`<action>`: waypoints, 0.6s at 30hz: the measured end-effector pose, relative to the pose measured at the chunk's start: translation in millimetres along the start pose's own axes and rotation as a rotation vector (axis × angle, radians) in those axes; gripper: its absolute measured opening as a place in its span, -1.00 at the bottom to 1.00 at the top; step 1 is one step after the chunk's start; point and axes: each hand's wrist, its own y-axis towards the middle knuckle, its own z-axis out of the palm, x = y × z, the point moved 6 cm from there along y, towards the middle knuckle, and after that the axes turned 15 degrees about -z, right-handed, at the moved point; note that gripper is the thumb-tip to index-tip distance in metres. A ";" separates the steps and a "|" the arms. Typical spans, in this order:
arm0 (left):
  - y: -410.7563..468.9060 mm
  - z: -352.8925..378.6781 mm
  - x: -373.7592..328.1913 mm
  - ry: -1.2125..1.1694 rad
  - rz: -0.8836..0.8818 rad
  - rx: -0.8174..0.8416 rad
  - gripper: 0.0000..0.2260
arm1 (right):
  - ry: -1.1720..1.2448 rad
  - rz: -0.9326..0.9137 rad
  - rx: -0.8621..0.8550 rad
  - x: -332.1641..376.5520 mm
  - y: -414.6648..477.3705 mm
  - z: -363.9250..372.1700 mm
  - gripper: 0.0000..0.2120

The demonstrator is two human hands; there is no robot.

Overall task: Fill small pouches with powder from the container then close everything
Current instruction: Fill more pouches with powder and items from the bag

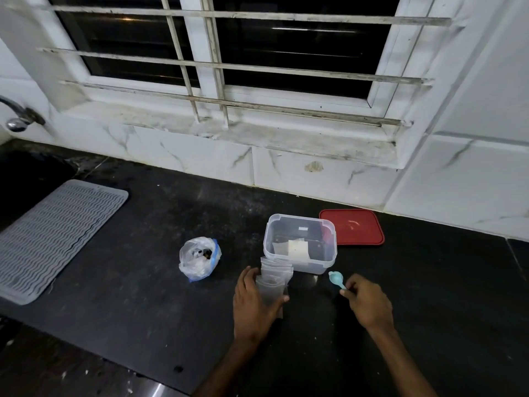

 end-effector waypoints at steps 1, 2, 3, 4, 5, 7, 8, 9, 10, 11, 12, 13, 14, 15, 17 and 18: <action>-0.6 -1.8 -2.1 -0.011 0.012 -0.004 -0.10 | 0.017 0.001 -0.008 -0.5 -5.3 -3.5 -0.86; -1.1 -4.4 -4.4 -0.023 0.033 -0.016 -0.13 | 0.023 -0.001 -0.016 -0.6 -10.2 -8.3 -0.85; -1.5 -8.1 -6.9 -0.034 0.063 -0.038 -0.17 | 0.030 -0.005 -0.020 -0.4 -15.0 -14.1 -0.84; -0.8 -13.7 -7.9 -0.039 0.097 -0.065 -0.22 | 0.045 -0.005 -0.012 1.5 -19.8 -19.9 -0.84; 1.3 -20.4 -10.2 -0.046 0.129 -0.100 -0.28 | 0.062 -0.011 0.004 4.0 -23.4 -27.5 -0.84; 9.2 -41.2 -10.4 -0.083 0.159 -0.183 -0.41 | 0.103 -0.030 0.028 15.7 -30.1 -41.1 -0.86; 14.8 -52.9 -10.4 -0.125 0.151 -0.219 -0.48 | 0.127 -0.059 0.021 25.6 -32.1 -48.9 -0.87; 23.0 -66.2 -7.3 -0.164 0.129 -0.256 -0.53 | 0.161 -0.093 0.010 39.9 -33.0 -54.1 -0.88; 29.8 -78.4 -2.8 -0.203 0.105 -0.299 -0.57 | 0.198 -0.137 0.000 56.5 -34.3 -58.8 -0.90; 40.9 -92.3 3.9 -0.236 0.078 -0.351 -0.59 | 0.235 -0.191 -0.010 77.7 -31.7 -60.6 -0.91; 50.4 -104.3 14.1 -0.258 0.034 -0.395 -0.60 | 0.265 -0.243 -0.008 100.4 -30.1 -59.4 -0.91; 62.0 -115.9 25.5 -0.260 -0.025 -0.433 -0.59 | 0.289 -0.300 0.000 126.2 -25.7 -55.1 -0.92; 74.5 -123.4 39.4 -0.237 -0.101 -0.448 -0.56 | 0.305 -0.353 0.015 150.6 -19.9 -46.5 -0.94; 85.9 -127.7 53.5 -0.194 -0.197 -0.441 -0.51 | 0.311 -0.403 0.028 174.8 -13.1 -35.5 -0.95; 107.9 -128.9 79.9 -0.101 -0.402 -0.388 -0.35 | 0.279 -0.472 0.046 221.6 7.2 -5.1 -0.92; 114.2 -125.3 87.7 -0.057 -0.474 -0.354 -0.29 | 0.239 -0.505 0.044 242.4 17.1 10.6 -0.89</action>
